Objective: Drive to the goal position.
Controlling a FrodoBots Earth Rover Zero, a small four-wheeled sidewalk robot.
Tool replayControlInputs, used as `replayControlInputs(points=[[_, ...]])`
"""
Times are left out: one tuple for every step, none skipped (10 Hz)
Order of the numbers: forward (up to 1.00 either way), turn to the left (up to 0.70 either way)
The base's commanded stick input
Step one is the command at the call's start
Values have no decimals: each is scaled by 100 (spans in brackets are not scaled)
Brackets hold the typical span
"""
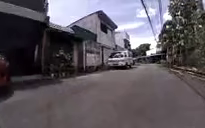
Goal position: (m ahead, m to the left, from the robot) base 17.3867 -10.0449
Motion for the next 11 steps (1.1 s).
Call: replayControlInputs(points=[[70,-19],[70,-19],[70,-19],[70,-19],[70,-19],[70,-19],[70,-19],[70,-19],[70,-19],[70,-19],[70,-19]])
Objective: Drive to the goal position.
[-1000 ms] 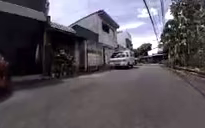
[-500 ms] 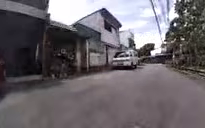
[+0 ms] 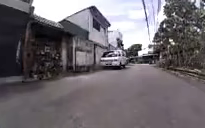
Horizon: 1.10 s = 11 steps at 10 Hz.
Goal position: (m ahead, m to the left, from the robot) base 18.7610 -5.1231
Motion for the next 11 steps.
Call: replayControlInputs(points=[[70,-19],[70,-19],[70,-19],[70,-19],[70,-19],[70,-18],[70,-6],[70,6],[70,16],[70,3],[70,-12]])
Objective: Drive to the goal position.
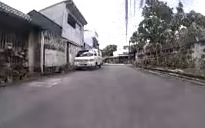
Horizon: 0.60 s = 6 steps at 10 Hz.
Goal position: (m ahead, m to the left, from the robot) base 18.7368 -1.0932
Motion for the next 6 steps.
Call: replayControlInputs(points=[[70,-19],[70,-19],[70,-19],[70,-7],[70,10],[70,16]])
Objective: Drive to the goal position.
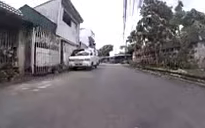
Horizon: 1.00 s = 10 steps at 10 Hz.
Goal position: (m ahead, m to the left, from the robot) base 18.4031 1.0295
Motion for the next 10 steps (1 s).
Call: replayControlInputs(points=[[70,16],[70,16],[70,16],[70,16],[70,16],[70,16],[70,16],[70,16],[70,11],[70,-19]])
